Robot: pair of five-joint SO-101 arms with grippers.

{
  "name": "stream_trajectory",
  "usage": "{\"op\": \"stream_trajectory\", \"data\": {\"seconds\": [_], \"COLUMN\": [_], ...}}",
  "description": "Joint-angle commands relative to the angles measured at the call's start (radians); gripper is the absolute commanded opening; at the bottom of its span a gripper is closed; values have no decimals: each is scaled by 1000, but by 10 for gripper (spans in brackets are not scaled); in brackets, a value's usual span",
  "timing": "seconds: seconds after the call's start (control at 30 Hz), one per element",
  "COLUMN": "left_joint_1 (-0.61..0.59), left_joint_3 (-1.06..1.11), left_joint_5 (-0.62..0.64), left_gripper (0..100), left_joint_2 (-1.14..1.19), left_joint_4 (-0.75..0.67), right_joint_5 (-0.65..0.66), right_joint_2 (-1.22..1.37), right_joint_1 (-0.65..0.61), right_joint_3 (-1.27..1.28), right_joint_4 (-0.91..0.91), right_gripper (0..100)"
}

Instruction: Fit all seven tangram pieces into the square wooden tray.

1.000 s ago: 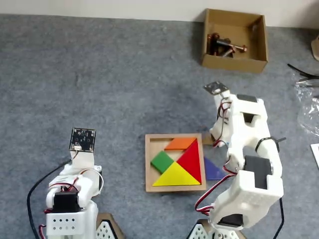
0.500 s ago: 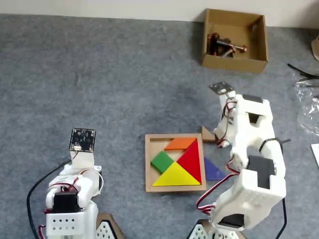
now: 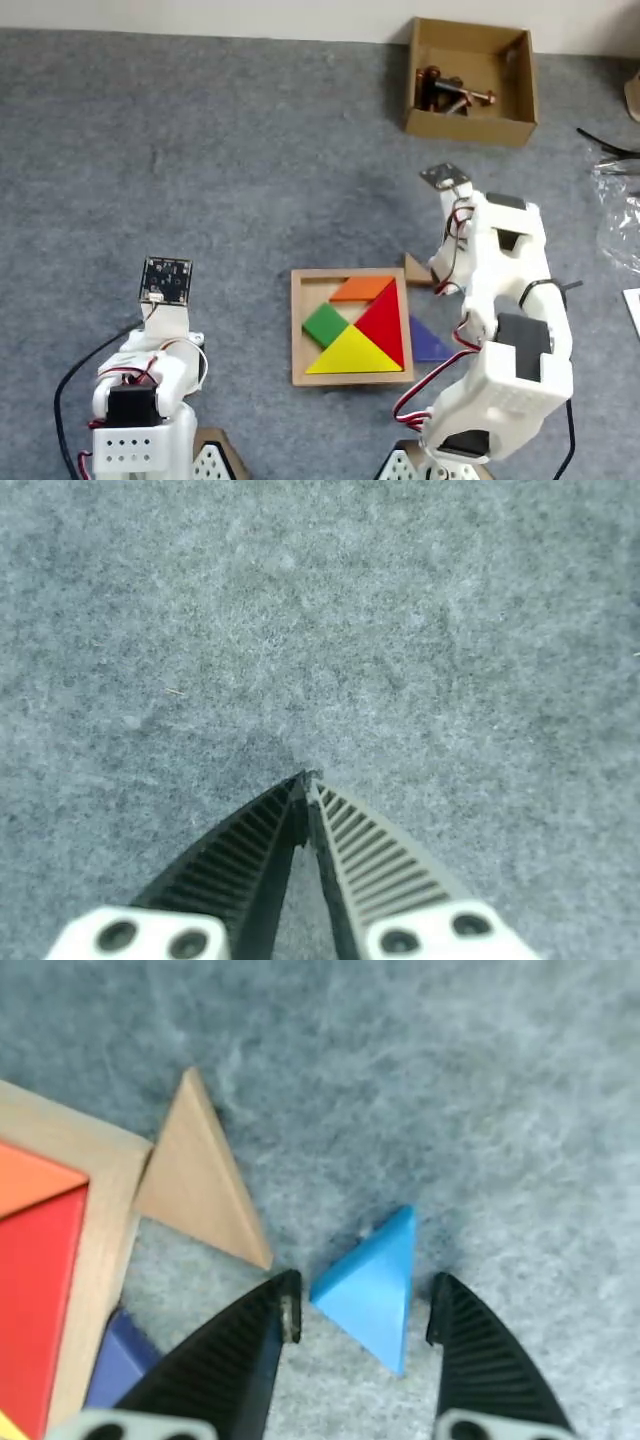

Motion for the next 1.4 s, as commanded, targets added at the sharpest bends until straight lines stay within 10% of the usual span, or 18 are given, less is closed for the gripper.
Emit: {"op": "stream_trajectory", "data": {"seconds": [0.0, 1.37], "left_joint_1": [-10, -10], "left_joint_3": [21, 21], "left_joint_5": [5, 5], "left_gripper": [6, 6], "left_joint_2": [2, 2], "left_joint_4": [5, 5], "right_joint_5": [-2, -3], "right_joint_2": [-4, -10], "right_joint_1": [-13, 1], "right_joint_3": [-1, -246], "right_joint_4": [-31, 223], "right_gripper": [183, 9]}}
